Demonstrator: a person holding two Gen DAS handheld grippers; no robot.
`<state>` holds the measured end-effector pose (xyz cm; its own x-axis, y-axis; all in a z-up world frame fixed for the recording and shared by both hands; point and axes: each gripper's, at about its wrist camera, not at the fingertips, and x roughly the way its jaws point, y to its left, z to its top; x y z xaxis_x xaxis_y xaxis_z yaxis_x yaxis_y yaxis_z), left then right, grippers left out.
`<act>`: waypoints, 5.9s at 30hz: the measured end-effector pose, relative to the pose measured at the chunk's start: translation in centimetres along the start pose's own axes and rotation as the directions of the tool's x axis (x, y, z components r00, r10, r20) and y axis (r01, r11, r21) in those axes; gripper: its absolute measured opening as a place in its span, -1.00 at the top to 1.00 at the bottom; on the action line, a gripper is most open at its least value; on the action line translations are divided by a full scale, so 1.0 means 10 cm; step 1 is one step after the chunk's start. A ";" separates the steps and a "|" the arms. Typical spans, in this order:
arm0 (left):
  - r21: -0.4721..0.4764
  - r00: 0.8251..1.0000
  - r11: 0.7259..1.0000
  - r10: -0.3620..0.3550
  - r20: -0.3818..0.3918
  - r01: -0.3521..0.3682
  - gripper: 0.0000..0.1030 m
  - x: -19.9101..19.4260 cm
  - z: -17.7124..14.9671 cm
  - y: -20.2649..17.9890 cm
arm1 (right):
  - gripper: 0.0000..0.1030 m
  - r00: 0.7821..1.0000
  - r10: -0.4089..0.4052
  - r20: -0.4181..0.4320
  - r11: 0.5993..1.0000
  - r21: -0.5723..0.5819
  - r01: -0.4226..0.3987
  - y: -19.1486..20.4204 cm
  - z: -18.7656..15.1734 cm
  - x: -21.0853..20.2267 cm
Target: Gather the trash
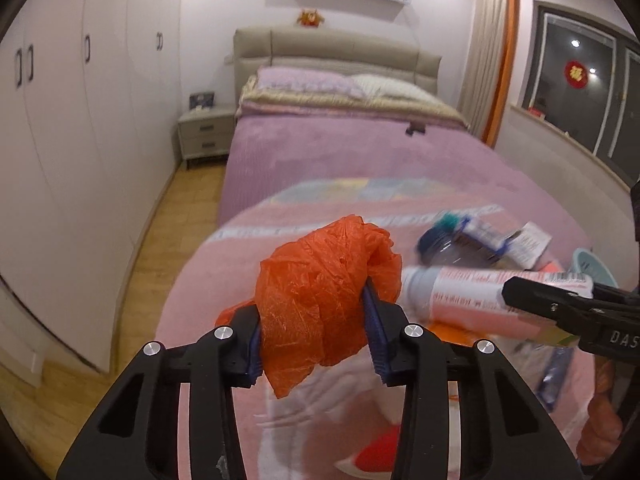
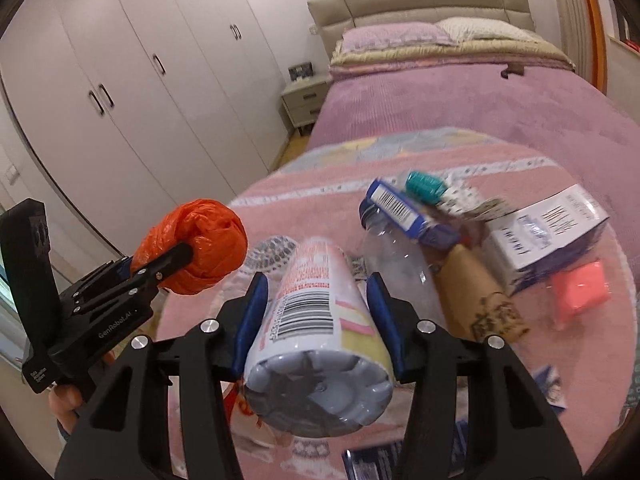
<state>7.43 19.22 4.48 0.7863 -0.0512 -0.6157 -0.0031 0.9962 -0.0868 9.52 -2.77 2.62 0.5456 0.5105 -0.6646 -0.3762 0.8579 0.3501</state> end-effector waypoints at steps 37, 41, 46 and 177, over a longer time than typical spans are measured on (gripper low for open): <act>0.106 0.982 0.980 -0.177 0.063 0.170 0.24 -0.28 0.04 -1.21 | 0.08 0.863 -0.307 0.401 0.951 0.163 0.262 -1.40 0.00 -1.51; 0.124 0.980 0.975 -0.190 0.057 0.182 0.24 -0.28 0.02 -1.25 | 0.08 0.860 -0.331 0.388 0.943 0.153 0.294 -1.49 -0.28 -1.50; 0.124 0.977 0.972 -0.208 0.048 0.201 0.23 -0.26 -0.03 -1.28 | 0.08 0.851 -0.356 0.386 0.933 0.201 0.300 -1.50 -0.87 -1.79; -0.082 0.992 0.995 -0.069 -0.103 0.060 -0.74 -0.58 -1.15 -0.17 | -0.72 0.970 -0.243 0.005 0.960 0.143 0.240 -0.65 -1.36 -0.84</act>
<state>-4.23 17.01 -0.87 0.7171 -0.1263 -0.6854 -0.0065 0.9822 -0.1878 -2.84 -13.42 -3.02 0.6248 0.2867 -0.7262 -0.1235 0.9547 0.2707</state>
